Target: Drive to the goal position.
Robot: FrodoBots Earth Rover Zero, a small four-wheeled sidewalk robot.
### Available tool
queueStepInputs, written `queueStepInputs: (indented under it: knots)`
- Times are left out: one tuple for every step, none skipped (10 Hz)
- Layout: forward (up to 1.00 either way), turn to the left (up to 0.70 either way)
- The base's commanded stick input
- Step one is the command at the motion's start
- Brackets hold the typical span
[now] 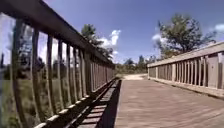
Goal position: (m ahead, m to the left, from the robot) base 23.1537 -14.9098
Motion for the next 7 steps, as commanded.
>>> queueStepInputs:
  knots:
    - [0.65, 0.0]
    - [0.65, 0.0]
    - [0.65, 0.0]
    - [0.65, -0.18]
    - [0.65, -0.32]
    - [0.65, -0.32]
    - [0.65, -0.33]
